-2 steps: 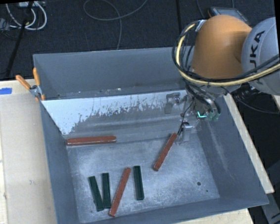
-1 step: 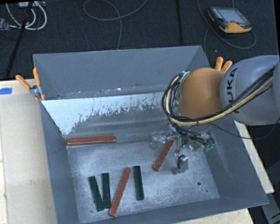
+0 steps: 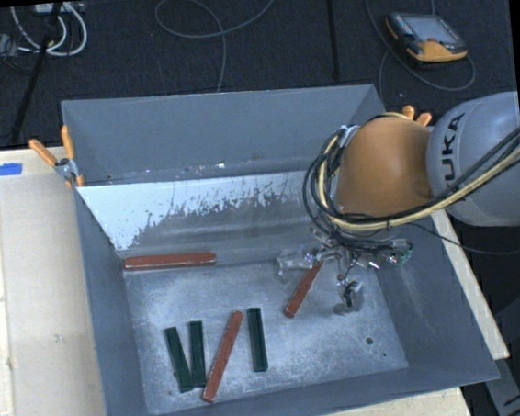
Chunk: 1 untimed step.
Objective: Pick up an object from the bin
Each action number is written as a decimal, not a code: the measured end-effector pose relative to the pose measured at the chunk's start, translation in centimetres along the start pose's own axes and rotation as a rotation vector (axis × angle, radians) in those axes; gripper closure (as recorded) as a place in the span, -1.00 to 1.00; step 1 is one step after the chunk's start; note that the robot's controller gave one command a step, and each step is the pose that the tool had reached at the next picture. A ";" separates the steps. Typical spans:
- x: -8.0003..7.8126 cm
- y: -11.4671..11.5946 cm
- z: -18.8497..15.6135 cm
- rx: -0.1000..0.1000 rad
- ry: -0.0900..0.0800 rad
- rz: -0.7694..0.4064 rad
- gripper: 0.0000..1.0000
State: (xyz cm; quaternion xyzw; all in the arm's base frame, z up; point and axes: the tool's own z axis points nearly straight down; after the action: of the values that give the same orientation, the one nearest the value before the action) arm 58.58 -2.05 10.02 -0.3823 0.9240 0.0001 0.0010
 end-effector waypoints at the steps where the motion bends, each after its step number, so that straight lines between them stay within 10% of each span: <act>1: 0.0 -0.2 0.1 -0.001 0.001 -0.015 -1.00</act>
Offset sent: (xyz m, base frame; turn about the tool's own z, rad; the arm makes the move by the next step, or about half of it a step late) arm 0.0009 -0.0031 -0.0002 -0.0190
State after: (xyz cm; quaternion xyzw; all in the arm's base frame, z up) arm 58.70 -2.23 9.96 -0.3894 0.9211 0.0002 0.0006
